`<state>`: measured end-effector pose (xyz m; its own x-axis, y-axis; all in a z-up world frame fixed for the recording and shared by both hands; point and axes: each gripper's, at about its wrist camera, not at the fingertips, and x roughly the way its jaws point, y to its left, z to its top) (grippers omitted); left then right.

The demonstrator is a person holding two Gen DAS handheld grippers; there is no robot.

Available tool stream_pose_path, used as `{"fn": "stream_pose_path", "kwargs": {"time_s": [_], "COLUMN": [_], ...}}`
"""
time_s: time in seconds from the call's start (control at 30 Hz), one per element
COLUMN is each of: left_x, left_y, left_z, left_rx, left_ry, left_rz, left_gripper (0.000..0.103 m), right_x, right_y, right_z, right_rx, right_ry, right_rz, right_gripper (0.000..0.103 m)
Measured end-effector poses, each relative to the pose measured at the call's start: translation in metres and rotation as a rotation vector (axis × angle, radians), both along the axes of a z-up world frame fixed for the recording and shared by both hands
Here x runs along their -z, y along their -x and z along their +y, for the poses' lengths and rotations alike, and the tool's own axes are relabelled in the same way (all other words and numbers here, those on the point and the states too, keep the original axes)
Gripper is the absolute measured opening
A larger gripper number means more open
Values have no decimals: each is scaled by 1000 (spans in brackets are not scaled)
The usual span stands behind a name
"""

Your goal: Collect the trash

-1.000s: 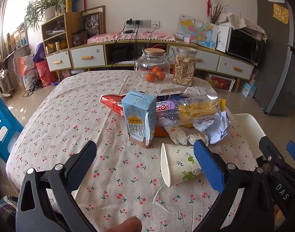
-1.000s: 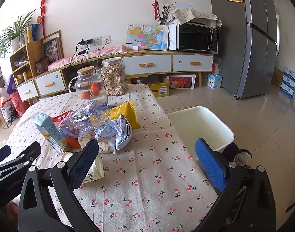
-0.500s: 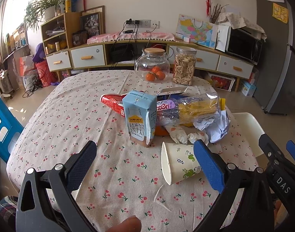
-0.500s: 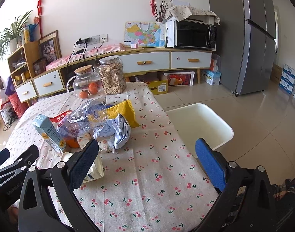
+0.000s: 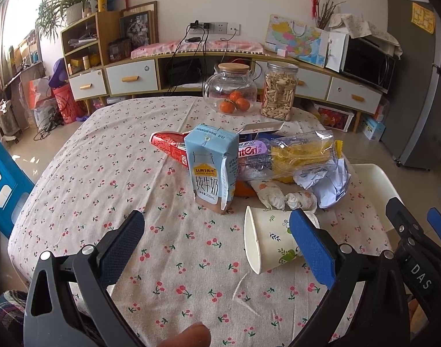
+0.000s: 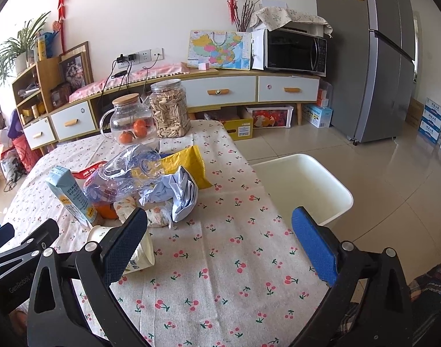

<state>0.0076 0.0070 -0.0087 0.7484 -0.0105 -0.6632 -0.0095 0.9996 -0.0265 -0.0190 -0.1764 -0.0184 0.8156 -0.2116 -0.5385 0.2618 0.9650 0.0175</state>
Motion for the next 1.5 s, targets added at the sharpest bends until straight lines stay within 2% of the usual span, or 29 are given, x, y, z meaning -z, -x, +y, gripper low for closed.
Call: {"fn": "stream_pose_path", "kwargs": {"time_s": [0.1, 0.17, 0.23, 0.4, 0.47, 0.57, 0.67, 0.7, 0.8, 0.9, 1.03, 1.1, 1.17, 1.23, 1.33, 1.4, 1.5], "left_x": [2, 4, 5, 13, 20, 40, 53, 53, 48, 47, 55, 53, 50, 51, 64, 73, 84], "left_y": [-2, -2, -3, -12, -23, -39, -45, -45, -41, -41, -46, -46, -44, -42, -39, -39, -47], "left_z": [0, 1, 2, 3, 6, 11, 12, 10, -8, -32, -53, -64, -80, -96, -118, -126, -129], "left_rx": [-1, -3, -6, -2, 13, 34, 41, 49, 102, 149, 141, 164, 239, 350, 540, 618, 721], "left_ry": [-3, -2, -2, 3, 37, 94, 153, 163, 139, 67, -68, -148, -223, -300, -504, -664, -774], "left_rz": [16, -1, 1, 68, 129, 272, 355, 368, 325, 306, 305, 278, 261, 281, 325, 334, 369], "left_gripper": [97, 97, 97, 97, 97, 97, 97, 97, 97, 97, 97, 97, 97, 97, 97, 97, 97], "right_x": [2, 4, 7, 3, -7, -29, -58, -67, -82, -86, -79, -73, -64, -57, -53, -53, -57], "right_y": [-1, -1, -1, 0, 2, 0, 0, -4, -20, -39, -52, -55, -58, -63, -67, -69, -72], "right_z": [-1, -3, -4, -10, -14, -18, -25, -26, -34, -44, -54, -58, -61, -63, -66, -73, -95], "right_rx": [2, 2, 3, 6, 8, 2, -10, -18, -40, -58, -64, -71, -82, -98, -111, -107, -67], "right_ry": [5, -3, -25, -71, -83, -61, -49, -24, 11, 28, 74, 80, 81, 90, 89, 70, -12], "right_rz": [12, 7, -20, -38, -53, -63, -144, -146, -144, -110, -90, -82, -70, -49, -31, -24, -19], "right_gripper": [96, 96, 96, 96, 96, 96, 96, 96, 96, 96, 96, 96, 96, 96, 96, 96, 96]}}
